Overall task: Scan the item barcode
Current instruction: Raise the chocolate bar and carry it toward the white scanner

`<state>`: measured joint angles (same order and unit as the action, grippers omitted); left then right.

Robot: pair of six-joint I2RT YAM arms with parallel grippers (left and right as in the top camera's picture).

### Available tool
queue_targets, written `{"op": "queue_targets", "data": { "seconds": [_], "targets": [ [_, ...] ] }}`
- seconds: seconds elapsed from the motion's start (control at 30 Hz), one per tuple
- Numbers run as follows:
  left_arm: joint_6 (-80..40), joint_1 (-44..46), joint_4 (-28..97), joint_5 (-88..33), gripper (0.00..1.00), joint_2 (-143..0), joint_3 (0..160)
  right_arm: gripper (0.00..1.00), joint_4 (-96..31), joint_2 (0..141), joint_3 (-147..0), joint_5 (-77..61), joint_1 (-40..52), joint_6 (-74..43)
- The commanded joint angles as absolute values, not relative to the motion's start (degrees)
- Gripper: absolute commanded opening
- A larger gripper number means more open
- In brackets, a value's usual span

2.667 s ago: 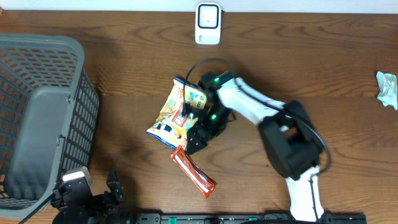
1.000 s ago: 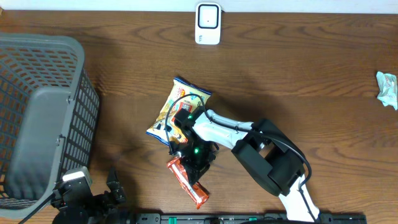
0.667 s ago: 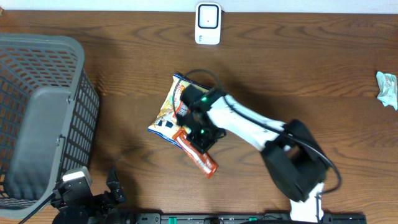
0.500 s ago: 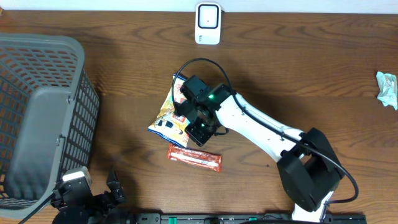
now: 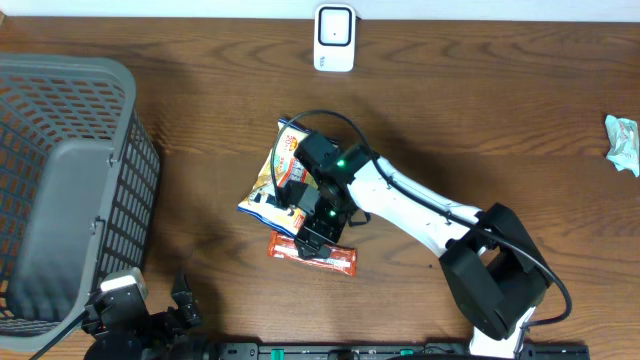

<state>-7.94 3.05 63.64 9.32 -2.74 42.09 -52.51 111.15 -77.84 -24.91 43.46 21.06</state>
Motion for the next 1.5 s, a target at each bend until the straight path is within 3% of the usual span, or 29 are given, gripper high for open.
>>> {"op": "queue_targets", "data": {
  "seconds": [0.0, 0.23, 0.47, 0.53, 0.57, 0.6, 0.77, 0.9, 0.93, 1.17, 1.27, 1.47],
  "targets": [
    [-8.47, 2.85, 63.53, 9.47, 0.98, -2.63, 42.37, 0.86, -51.2, 112.64, -75.18, -27.07, 44.88, 24.95],
    [-8.47, 2.85, 63.53, 9.47, 0.98, -2.63, 42.37, 0.84, -48.75, 113.6, -75.16, -25.08, 47.27, 23.31],
    [-8.47, 2.85, 63.53, 9.47, 0.98, -2.63, 42.37, 0.76, -47.99, 119.22, -75.09, -11.25, 52.12, 18.02],
    [-8.47, 2.85, 63.53, 9.47, 0.98, -2.63, 42.37, 0.65, -48.25, 120.73, -75.11, -11.22, 52.56, 18.02],
    [-8.47, 2.85, 63.53, 9.47, 0.98, -2.63, 42.37, 0.51, -48.9, 121.27, -75.11, -11.03, 52.66, 18.28],
    [-8.47, 2.85, 63.53, 9.47, 0.98, -2.63, 42.37, 0.46, -49.25, 121.32, -75.11, -11.05, 52.64, 18.48],
    [-8.47, 2.85, 63.53, 9.47, 0.98, -2.63, 42.37, 0.43, -51.51, 121.32, -75.11, -15.44, 51.92, 20.01],
    [-8.47, 2.85, 63.53, 9.47, 0.98, -2.63, 42.37, 0.15, -53.19, 121.6, -75.09, -16.23, 52.1, 19.22],
    [-8.47, 2.85, 63.53, 9.47, 0.98, -2.63, 42.37, 0.03, -53.15, 121.93, -75.09, -16.45, 52.27, 18.79],
    [-8.47, 2.85, 63.53, 9.47, 0.98, -2.63, 42.37, 0.01, -55.29, 122.34, -79.46, -15.59, 51.13, 7.77],
    [-8.47, 2.85, 63.53, 9.47, 0.98, -2.63, 42.37, 0.01, -63.09, 119.48, -88.92, -22.22, 47.77, 7.35],
    [-8.47, 2.85, 63.53, 9.47, 0.98, -2.63, 42.37, 0.01, -61.01, 110.1, -91.7, -39.64, 41.91, 7.33]
  ]
}}
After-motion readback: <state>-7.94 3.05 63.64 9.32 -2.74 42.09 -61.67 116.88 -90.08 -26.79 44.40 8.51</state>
